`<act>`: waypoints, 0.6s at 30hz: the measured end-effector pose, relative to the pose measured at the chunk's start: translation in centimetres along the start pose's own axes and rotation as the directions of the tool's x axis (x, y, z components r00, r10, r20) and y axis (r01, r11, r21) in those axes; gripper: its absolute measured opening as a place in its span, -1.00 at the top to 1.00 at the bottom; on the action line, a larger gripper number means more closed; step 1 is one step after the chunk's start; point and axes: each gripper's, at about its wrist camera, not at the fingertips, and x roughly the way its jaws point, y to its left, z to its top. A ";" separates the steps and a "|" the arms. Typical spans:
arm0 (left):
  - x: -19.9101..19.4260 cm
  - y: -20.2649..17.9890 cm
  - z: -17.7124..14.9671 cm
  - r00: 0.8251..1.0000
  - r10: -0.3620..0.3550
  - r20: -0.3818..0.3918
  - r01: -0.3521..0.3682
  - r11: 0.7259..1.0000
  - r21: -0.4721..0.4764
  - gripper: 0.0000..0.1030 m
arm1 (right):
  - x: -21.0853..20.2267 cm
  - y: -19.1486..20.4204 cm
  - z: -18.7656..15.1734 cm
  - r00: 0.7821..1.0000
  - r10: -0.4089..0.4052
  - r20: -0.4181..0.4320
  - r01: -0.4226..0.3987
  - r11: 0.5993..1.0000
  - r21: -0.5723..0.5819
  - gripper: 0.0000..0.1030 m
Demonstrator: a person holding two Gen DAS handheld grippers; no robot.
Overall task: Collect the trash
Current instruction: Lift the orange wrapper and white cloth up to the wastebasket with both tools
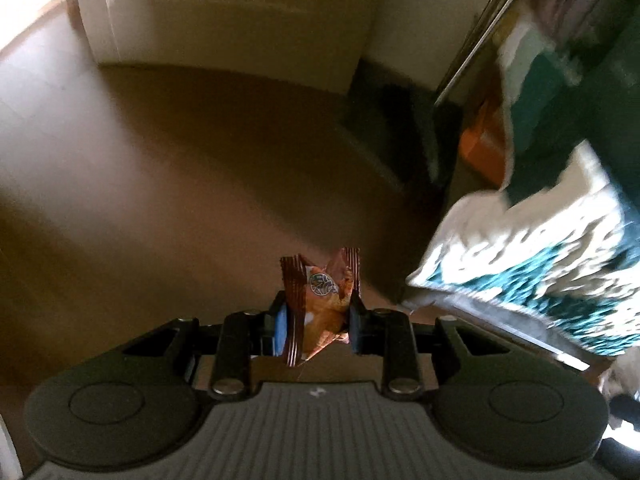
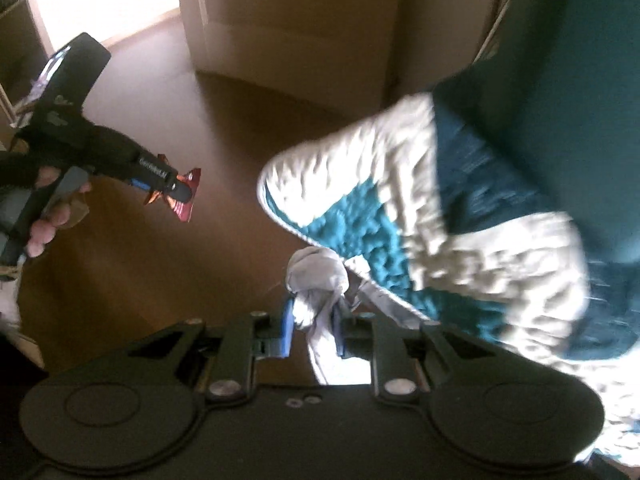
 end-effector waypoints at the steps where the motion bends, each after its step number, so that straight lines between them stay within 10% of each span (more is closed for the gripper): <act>1: -1.6 -0.4 0.2 1.000 -0.004 0.019 0.004 1.000 0.006 0.45 | -1.7 0.2 0.0 1.000 -0.009 0.013 0.009 1.000 0.002 0.64; 18: -24.0 -12.1 0.9 0.936 -0.166 0.312 0.087 0.963 0.253 0.45 | -23.0 0.8 1.4 0.928 -0.135 0.348 0.135 0.991 0.025 0.64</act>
